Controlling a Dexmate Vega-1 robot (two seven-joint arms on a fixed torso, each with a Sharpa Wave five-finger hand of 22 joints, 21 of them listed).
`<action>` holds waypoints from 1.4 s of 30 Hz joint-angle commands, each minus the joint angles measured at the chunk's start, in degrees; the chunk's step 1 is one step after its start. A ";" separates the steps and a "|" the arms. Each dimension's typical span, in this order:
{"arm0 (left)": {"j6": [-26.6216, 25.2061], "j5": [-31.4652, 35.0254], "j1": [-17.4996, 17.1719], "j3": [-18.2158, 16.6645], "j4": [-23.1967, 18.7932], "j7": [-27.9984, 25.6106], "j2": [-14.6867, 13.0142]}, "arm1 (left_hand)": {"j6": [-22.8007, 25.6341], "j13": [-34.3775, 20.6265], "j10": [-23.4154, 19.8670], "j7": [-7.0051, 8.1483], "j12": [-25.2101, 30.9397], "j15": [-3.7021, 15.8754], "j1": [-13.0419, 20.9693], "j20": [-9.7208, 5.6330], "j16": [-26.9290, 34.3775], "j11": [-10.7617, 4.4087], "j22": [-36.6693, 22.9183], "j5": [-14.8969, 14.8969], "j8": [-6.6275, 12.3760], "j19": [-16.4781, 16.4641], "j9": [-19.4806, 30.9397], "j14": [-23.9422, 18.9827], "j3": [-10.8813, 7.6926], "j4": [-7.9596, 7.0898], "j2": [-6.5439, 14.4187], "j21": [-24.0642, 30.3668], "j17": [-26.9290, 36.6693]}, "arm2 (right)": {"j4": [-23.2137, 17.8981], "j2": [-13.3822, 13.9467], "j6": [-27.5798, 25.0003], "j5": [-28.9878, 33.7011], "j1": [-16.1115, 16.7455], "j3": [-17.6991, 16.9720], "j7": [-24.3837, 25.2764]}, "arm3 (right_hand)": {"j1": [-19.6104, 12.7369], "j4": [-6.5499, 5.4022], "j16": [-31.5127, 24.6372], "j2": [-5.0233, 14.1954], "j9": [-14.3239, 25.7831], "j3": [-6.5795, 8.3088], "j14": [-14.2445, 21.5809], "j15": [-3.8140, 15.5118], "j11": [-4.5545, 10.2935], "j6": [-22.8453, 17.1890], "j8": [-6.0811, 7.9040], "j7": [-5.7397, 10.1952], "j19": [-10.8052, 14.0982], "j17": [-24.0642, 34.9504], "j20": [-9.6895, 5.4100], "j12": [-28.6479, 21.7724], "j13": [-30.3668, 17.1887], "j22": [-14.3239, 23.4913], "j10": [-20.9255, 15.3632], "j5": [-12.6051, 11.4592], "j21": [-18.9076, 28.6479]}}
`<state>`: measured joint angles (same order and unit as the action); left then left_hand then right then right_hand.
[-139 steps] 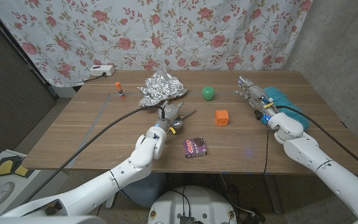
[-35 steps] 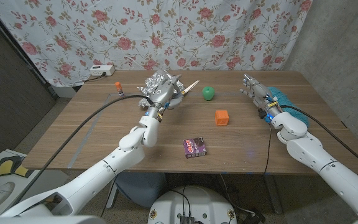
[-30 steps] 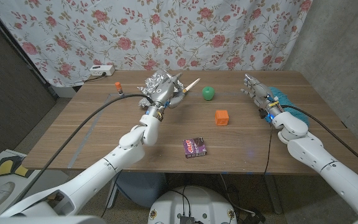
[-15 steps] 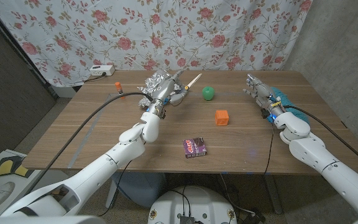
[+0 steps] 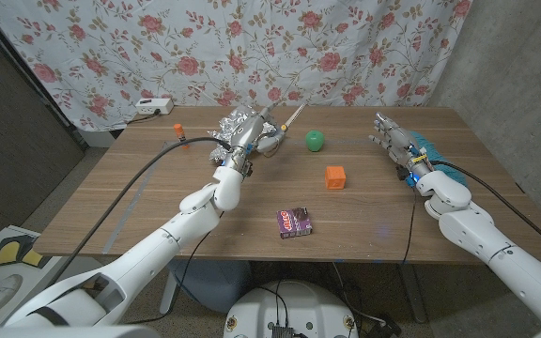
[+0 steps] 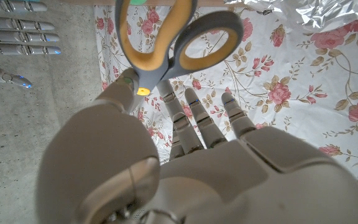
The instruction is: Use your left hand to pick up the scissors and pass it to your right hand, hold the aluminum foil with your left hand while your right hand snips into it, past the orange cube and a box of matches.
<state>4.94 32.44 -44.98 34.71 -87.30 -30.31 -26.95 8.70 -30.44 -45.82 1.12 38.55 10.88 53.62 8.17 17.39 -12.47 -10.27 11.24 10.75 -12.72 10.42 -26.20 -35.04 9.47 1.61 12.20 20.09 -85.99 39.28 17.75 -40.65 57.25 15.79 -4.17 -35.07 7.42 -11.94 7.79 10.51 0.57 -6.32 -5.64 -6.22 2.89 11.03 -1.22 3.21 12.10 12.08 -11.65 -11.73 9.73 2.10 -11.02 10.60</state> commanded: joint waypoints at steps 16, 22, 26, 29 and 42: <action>8.52 -5.93 1.92 -1.66 4.21 -0.63 3.97 | -0.09 -6.95 0.38 -0.12 0.37 0.49 0.54 -0.32 0.30 -0.20 -0.26 0.23 -0.27 -0.67 0.13 0.29 0.28 0.03 0.78 -0.11 0.43 | -1.34 0.94 -0.33 0.55 0.97 0.47 -0.50 | 0.26 0.10 -0.36 -0.54 0.20 0.48 -0.60 0.82 1.19 -0.42 0.37 0.86 -0.28 0.11 0.12 -0.11 0.00 0.16 0.25 -0.01 0.20; 10.53 -7.42 2.27 -2.00 5.08 -0.33 4.83 | -0.09 -6.91 0.42 -0.08 0.39 0.47 0.61 -0.15 0.27 -0.20 -0.27 0.24 -0.26 -0.63 0.13 0.41 0.33 0.05 0.85 -0.14 0.52 | -2.22 1.50 -0.68 0.51 1.33 0.19 -0.38 | 0.35 0.11 -0.51 -0.67 0.20 0.67 -0.37 1.86 1.90 -0.92 0.44 0.82 -0.41 0.09 0.12 -1.29 -0.08 0.17 -2.87 0.00 0.19; 12.35 -8.89 2.53 -2.28 5.90 0.23 5.40 | -0.07 -6.92 0.41 -0.06 0.44 0.50 0.67 -0.16 0.30 -0.20 -0.27 0.24 -0.25 -0.65 0.13 0.47 0.41 0.05 0.94 -0.14 0.63 | -2.80 1.73 -1.05 0.37 1.54 0.13 -0.32 | 0.39 0.12 -0.56 -0.72 0.20 0.76 -0.26 2.06 1.77 -1.01 0.43 0.78 -0.44 0.07 0.11 -1.90 -0.21 0.17 -4.54 0.00 0.19; 13.06 -9.74 2.55 -2.57 6.21 0.43 5.99 | -0.06 -6.94 0.38 -0.05 0.50 0.48 0.68 -0.15 0.29 -0.20 -0.28 0.24 -0.24 -0.62 0.13 0.47 0.44 0.06 0.94 -0.15 0.66 | -2.76 1.84 -0.64 0.63 1.53 0.18 -0.71 | 0.40 0.12 -0.62 -0.73 0.20 0.79 -0.13 1.93 1.65 -0.99 0.41 0.74 -0.45 0.07 0.11 -1.93 -0.25 0.17 -4.64 0.00 0.19; 22.19 -18.20 4.34 -3.51 12.79 4.59 9.03 | 0.40 -7.00 0.30 -0.13 0.75 0.72 1.49 -0.21 0.22 -0.22 -0.30 0.34 -0.08 -0.33 0.13 0.53 0.39 0.46 1.01 -0.29 0.81 | -4.66 3.08 -1.02 0.70 2.90 -0.52 -0.37 | 0.58 0.09 -0.88 -0.80 0.21 1.00 0.39 3.01 2.04 -0.96 0.34 0.51 -0.50 0.07 0.11 -2.82 -0.64 0.17 -7.18 -0.01 0.21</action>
<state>20.49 20.40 -42.15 32.06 -80.21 -28.76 -20.65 8.69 -30.44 -45.11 1.13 39.11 10.95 54.32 7.88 17.37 -12.37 -10.26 11.24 10.75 -13.00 10.42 -26.06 -34.65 9.71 2.12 12.20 20.62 -89.43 41.47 16.85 -40.19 59.25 15.79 -4.61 -34.76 7.27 -12.34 7.48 10.51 1.36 -5.89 -3.17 -4.03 2.15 11.26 -0.51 3.01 11.98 11.87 -14.11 -12.16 9.73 -4.34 -11.02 10.60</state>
